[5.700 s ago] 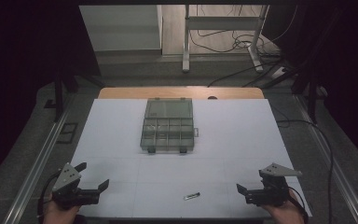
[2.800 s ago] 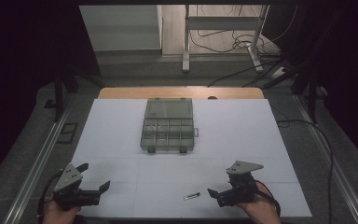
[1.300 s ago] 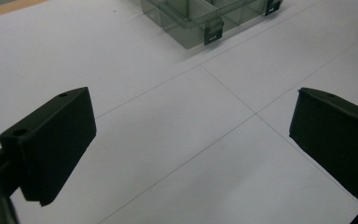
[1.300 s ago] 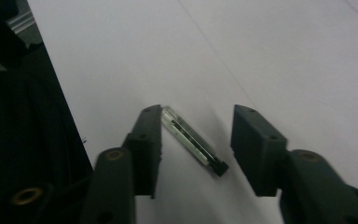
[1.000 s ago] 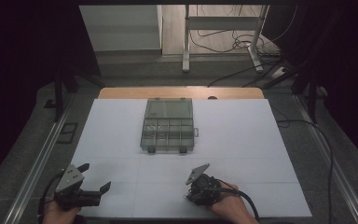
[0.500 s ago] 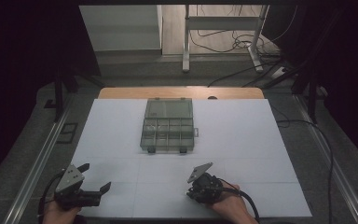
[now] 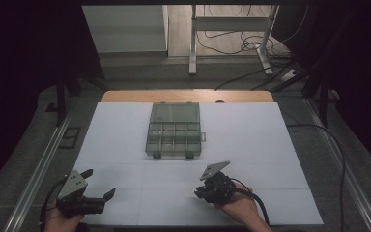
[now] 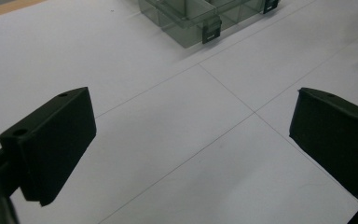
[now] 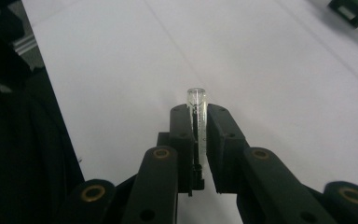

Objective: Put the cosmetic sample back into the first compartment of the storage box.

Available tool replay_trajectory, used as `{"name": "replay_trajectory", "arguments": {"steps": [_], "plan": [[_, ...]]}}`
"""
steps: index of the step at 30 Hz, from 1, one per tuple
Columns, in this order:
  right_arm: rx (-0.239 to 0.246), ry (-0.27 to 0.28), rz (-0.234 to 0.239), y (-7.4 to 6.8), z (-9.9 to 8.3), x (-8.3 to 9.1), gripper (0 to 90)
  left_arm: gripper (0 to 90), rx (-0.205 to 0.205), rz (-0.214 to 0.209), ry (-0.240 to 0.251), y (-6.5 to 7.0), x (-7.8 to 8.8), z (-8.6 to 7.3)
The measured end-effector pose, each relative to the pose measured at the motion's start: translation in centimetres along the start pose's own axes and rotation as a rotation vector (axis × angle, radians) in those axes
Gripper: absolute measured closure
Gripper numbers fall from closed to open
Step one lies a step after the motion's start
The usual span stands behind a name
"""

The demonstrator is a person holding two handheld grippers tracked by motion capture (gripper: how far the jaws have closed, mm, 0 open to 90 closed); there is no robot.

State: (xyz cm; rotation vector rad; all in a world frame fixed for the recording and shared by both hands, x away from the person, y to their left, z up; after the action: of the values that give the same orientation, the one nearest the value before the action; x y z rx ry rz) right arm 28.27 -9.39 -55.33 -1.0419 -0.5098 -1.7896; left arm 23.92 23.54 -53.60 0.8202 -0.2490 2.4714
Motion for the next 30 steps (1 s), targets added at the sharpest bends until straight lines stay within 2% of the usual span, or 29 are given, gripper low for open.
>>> {"name": "replay_trajectory", "arguments": {"steps": [7, 20, 27, 30], "plan": [[-0.01, 0.04, -0.005, 0.7, 1.1, 0.5, 80.9, 1.0, 0.004, -0.002, 0.003, 0.0, 0.0, 0.0], [-0.02, 0.077, -0.017, 1.6, 2.6, 0.7, 80.9, 1.0, 0.008, -0.004, 0.002, -0.1, 0.0, 0.0], [-0.034, 0.098, -0.019, 2.3, 3.5, 0.6, 80.8, 1.1, 0.011, -0.028, 0.005, 0.0, 0.0, 0.0], [-0.038, 0.108, -0.018, 2.6, 3.9, 0.6, 80.9, 1.1, 0.025, -0.03, 0.009, -0.2, 0.0, 0.0]]}}
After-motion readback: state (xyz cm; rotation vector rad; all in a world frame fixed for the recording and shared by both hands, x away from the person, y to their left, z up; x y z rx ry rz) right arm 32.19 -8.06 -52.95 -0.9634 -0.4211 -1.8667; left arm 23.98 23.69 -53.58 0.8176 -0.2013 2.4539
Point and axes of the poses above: each handheld gripper's, and its own axes: x roughly backward along the jaws, z roughly out of its top, y roughly to its right, the point moved 8 cm from there along -x, roughly forward along the jaws, and after that the axes turned 2 degrees about -y, right-handed, at the moved point
